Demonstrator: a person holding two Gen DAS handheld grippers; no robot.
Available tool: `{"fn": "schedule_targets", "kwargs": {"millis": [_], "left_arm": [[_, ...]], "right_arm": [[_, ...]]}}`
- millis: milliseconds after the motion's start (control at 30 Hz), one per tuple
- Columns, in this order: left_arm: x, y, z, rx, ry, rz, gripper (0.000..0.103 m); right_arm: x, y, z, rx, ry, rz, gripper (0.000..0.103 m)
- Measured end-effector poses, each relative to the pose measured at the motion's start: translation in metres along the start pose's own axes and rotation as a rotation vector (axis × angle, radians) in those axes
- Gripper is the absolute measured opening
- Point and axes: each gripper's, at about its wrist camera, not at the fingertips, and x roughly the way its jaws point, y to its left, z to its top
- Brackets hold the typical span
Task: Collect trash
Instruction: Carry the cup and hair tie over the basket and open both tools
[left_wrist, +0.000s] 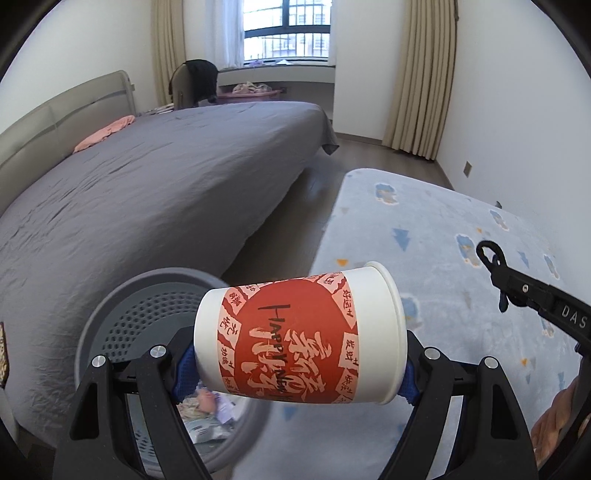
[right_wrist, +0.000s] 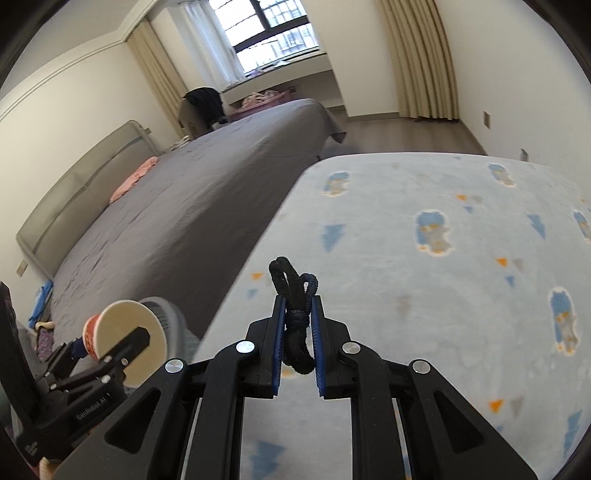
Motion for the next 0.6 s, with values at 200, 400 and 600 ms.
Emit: {"fn": "schedule_targets", "kwargs": {"millis": [200,400,600], "left_arm": [[-0.010,0.041,-0.006,-0.030,-0.003,0.052,0.078],[-0.016,0.080,-0.014,-0.048,-0.001,0.106,0.078],[-0.012,0.116,-0.028,-0.070,0.022,0.154,0.079]], "right_arm": [[0.017,0.054,-0.004,-0.073,0.017,0.057,0.014],[0.042,0.094,-0.012,-0.107,0.068,0.123,0.014],[0.065,0.133,-0.026,-0.171,0.122,0.174,0.014]]}}
